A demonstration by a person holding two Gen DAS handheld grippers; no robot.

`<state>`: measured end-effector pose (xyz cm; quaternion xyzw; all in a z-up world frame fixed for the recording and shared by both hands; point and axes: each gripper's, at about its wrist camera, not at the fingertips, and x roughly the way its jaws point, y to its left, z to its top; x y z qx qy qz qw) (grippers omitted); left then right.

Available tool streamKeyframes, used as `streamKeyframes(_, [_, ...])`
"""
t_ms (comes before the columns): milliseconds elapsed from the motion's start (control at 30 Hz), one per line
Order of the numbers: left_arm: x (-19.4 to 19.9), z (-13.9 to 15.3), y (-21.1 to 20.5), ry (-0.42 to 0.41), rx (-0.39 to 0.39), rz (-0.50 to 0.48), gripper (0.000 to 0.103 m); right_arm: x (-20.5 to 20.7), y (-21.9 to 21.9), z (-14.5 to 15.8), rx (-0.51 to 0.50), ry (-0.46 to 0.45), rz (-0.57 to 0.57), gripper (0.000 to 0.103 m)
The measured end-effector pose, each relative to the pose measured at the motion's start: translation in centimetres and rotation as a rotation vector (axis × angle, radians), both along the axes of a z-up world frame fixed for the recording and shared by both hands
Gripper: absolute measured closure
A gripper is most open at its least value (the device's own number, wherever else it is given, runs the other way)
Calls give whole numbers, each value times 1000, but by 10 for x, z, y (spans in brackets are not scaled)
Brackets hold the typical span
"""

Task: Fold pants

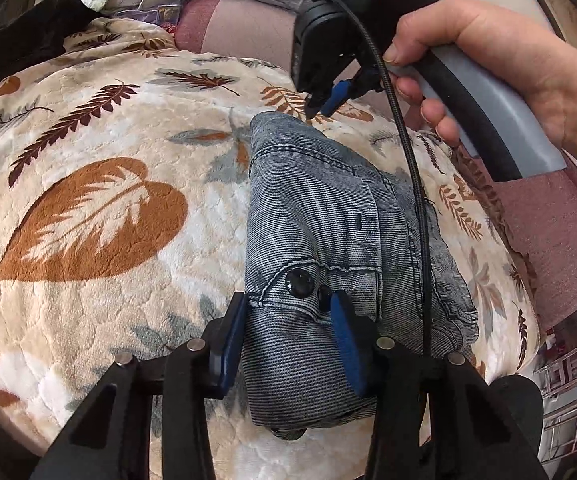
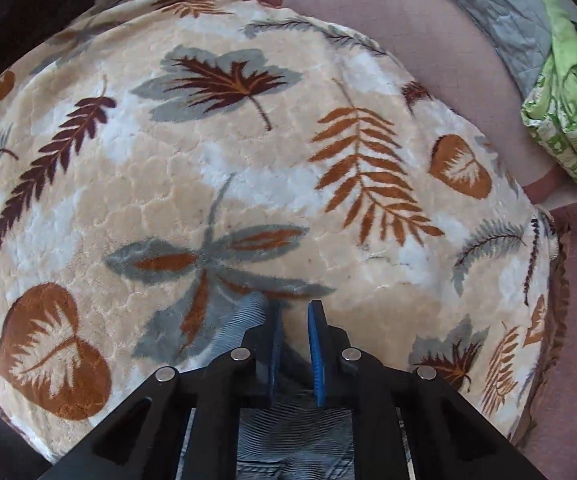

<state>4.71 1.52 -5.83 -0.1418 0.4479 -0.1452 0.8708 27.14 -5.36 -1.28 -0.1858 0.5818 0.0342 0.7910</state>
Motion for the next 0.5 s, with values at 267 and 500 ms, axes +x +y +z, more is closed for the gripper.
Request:
streamKeyframes(267, [-2,1,-2,2,2,11,58,-16,10,32,224,-2,68,17])
streamKeyframes(500, [-3,1,-2,-3,4,8,57,-8,52,-19,117,171,160,20])
